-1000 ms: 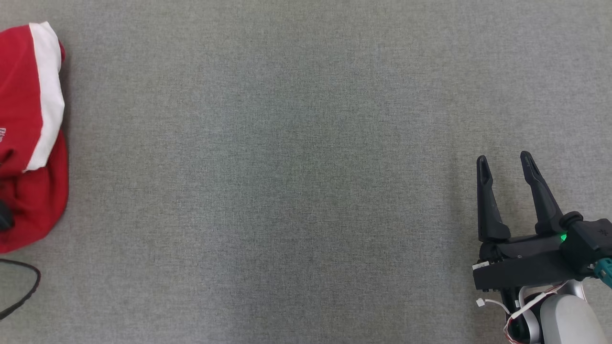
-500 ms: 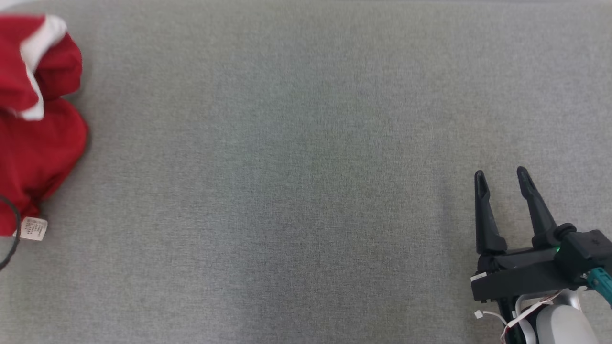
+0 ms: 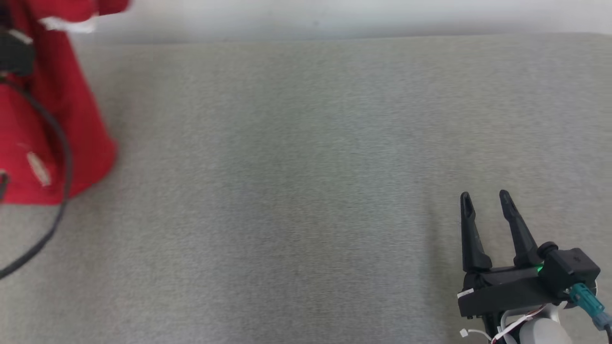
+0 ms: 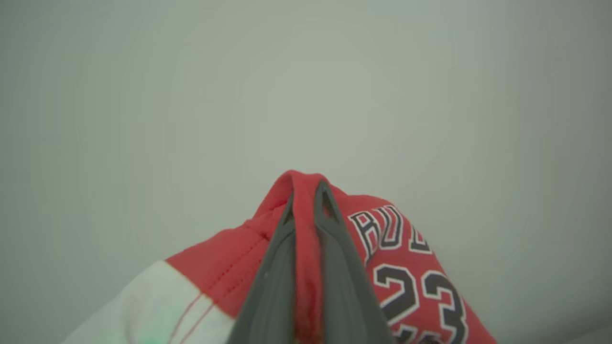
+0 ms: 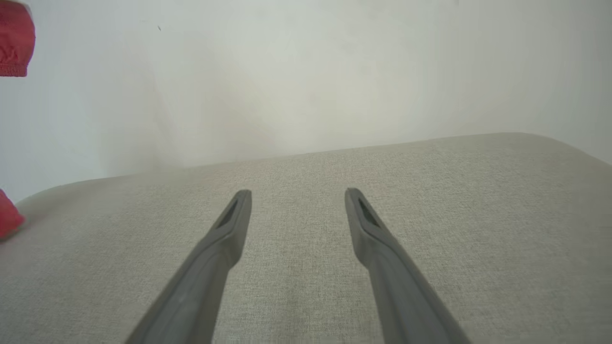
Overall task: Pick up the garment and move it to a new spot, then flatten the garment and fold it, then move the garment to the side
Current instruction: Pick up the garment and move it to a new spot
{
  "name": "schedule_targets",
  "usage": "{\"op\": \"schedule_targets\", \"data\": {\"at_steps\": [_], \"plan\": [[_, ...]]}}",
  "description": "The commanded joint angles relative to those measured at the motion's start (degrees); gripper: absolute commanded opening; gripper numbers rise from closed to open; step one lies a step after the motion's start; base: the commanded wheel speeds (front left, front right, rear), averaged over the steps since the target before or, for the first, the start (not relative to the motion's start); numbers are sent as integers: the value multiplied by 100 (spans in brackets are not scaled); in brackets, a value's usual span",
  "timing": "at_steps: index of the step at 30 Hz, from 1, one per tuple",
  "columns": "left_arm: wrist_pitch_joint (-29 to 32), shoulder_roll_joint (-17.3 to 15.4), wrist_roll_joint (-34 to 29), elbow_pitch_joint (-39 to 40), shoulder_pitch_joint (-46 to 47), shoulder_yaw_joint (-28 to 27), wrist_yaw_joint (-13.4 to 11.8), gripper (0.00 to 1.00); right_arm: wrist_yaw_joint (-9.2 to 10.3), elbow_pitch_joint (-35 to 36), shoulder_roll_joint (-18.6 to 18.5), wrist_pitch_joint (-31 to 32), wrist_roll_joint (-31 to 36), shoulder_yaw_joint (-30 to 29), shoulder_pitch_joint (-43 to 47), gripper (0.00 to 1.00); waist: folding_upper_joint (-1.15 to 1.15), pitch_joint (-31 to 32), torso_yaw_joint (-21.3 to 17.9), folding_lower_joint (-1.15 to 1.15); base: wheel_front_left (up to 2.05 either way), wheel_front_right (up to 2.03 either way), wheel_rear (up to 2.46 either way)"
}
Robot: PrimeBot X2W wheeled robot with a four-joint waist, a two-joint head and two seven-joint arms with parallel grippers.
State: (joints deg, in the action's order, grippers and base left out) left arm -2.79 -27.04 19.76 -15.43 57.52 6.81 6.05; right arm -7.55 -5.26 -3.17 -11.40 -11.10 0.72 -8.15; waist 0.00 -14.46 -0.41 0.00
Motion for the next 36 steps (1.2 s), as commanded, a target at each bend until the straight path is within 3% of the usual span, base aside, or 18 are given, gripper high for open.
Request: {"op": "schedule_targets", "data": {"at_steps": [1, 7, 17, 22, 29, 36], "plan": [[61, 75, -26, 170, 104, 65, -8, 0, 12, -49, 14, -51, -63, 15, 58, 100, 0, 195, -308, 0, 0, 0, 0], [441, 509, -13, 803, 508, 558, 23, 0, 12, -278, 28, -193, -198, 36, 119, 100, 0, 377, -754, 0, 0, 0, 0], [712, 1189, 69, 853, 729, 1192, 2, 0, 12, -555, 30, -350, -472, 100, 124, 100, 0, 432, -1280, 0, 0, 0, 0], [632, 1384, 168, 852, 184, 1361, -90, 0, 12, -601, 32, -381, -473, 33, 123, 100, 0, 392, -1342, 0, 0, 0, 0], [426, 1551, 294, 760, -1251, 1631, -295, 0, 12, -612, 31, -382, -422, -14, 97, 100, 0, 351, -1307, 0, 0, 0, 0], [63, 1661, 478, 217, -2610, 1821, -440, 0, 12, -614, 30, -376, -441, 102, 24, 100, 0, 290, -1313, 0, 0, 0, 0]]}}
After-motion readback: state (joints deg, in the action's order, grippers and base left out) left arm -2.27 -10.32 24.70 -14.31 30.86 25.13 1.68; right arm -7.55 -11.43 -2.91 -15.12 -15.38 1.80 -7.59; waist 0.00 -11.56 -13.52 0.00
